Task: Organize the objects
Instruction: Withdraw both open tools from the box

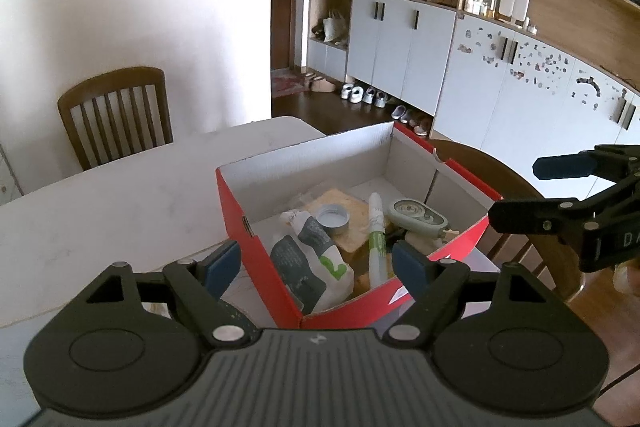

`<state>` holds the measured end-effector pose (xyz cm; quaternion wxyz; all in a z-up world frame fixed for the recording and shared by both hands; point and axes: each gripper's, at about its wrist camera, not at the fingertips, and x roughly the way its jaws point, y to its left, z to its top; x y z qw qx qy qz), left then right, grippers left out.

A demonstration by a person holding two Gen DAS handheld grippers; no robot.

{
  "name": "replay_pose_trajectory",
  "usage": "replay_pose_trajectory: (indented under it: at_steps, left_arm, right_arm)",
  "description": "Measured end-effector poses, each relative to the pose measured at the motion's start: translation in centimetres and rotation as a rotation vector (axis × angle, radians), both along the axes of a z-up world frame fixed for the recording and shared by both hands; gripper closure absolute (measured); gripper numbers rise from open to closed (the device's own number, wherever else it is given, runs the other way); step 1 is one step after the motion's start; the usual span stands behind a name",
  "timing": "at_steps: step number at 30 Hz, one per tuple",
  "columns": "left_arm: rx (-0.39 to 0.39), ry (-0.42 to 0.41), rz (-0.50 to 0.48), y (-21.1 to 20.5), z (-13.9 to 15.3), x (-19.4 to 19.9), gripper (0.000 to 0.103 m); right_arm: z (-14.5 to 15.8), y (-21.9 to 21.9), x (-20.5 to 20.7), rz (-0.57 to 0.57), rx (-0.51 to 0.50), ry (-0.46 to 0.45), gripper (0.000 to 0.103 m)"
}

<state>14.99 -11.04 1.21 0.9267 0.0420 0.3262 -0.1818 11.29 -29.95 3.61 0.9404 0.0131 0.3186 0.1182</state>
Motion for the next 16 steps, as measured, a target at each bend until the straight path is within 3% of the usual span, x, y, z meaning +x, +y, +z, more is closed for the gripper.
replay_pose_trajectory:
  at_steps: [16]
  left_arm:
    - [-0.034,0.037,0.012,0.65,-0.54,0.14,0.017]
  right_arm:
    - [-0.5,0.48,-0.08,0.008,-0.025,0.008,0.0]
